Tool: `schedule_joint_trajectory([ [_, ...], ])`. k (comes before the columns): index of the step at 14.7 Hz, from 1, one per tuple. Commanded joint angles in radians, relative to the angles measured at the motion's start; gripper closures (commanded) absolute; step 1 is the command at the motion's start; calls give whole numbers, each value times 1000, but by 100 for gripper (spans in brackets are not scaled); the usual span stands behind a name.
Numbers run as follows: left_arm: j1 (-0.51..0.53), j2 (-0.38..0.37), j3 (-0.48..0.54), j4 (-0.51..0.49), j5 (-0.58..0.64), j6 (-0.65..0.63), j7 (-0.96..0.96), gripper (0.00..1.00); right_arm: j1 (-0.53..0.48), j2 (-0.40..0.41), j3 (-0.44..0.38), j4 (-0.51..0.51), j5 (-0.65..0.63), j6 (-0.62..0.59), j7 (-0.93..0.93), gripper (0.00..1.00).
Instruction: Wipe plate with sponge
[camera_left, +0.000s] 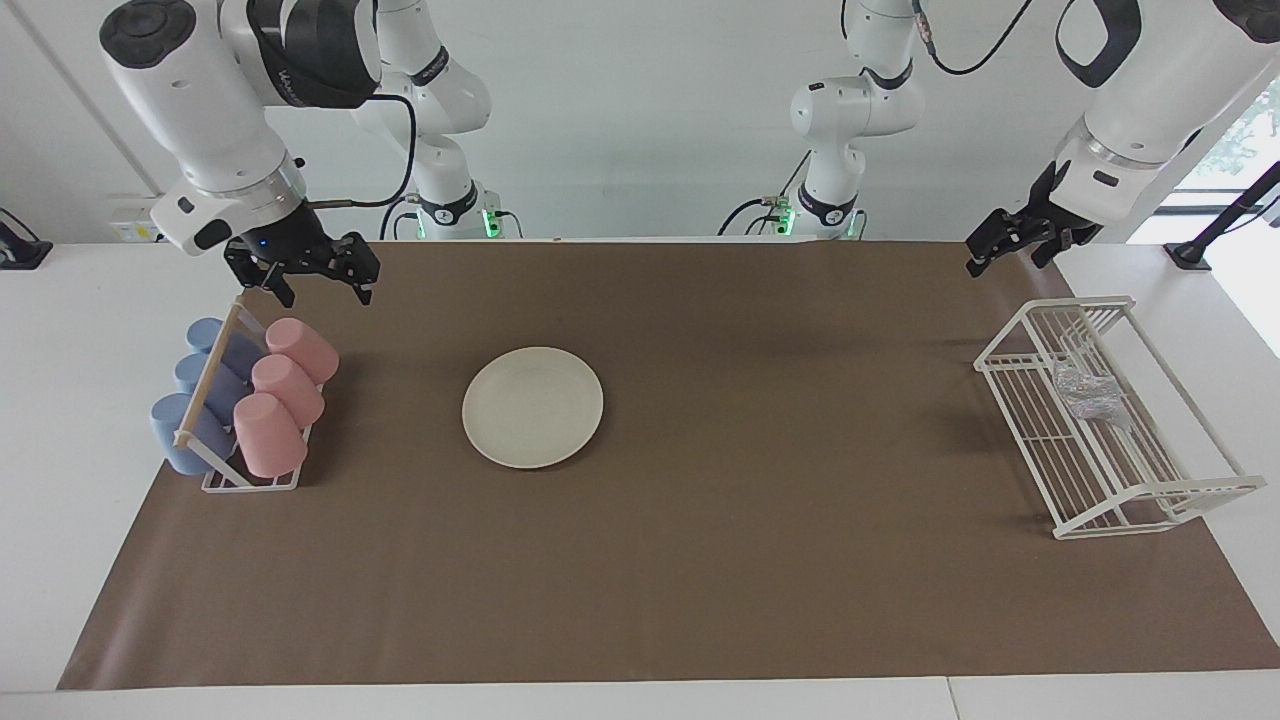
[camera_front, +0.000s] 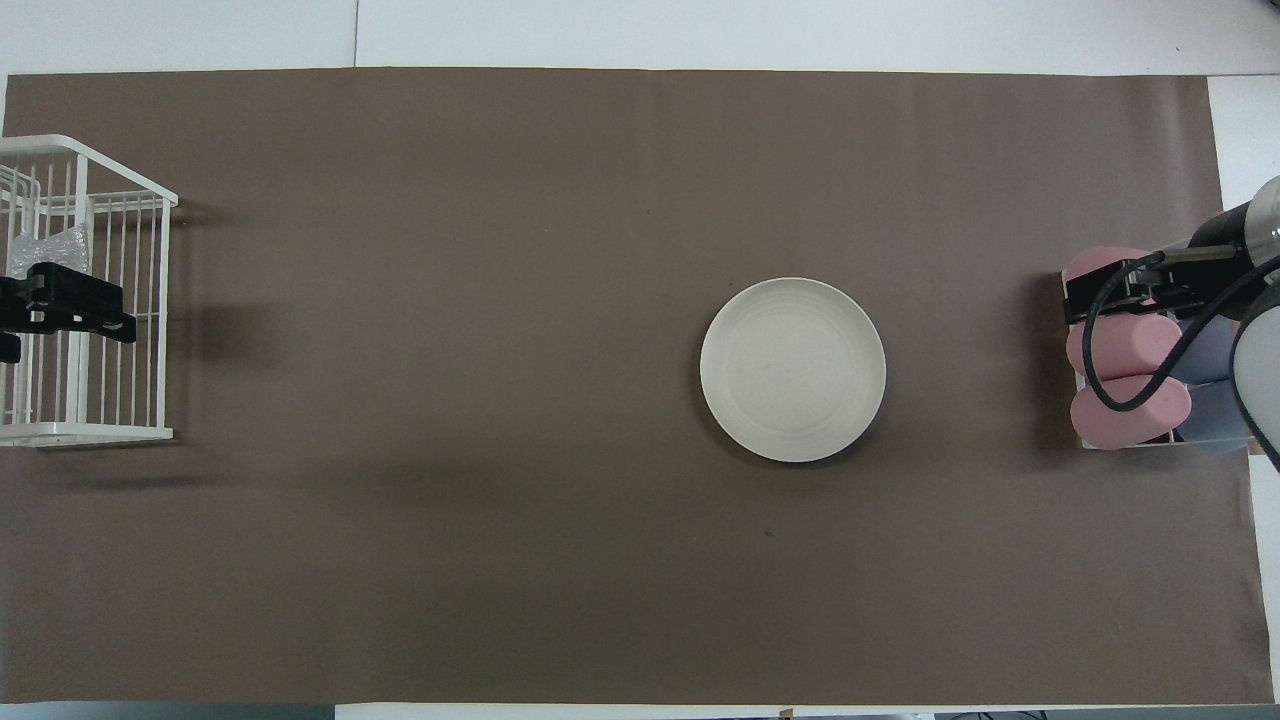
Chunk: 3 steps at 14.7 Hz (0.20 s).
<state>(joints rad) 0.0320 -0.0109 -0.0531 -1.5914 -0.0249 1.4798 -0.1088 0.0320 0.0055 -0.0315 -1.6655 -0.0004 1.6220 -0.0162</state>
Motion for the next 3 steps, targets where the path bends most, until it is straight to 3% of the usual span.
schedule_joint_trajectory([
  [1,-1,3,7,13,-12,4,9,0,-6,-19,4,-17,19,6,-13,0],
  [3,3,-1,6,10,-12,4,11,0,-7,-19,4,-17,19,4,-13,0],
])
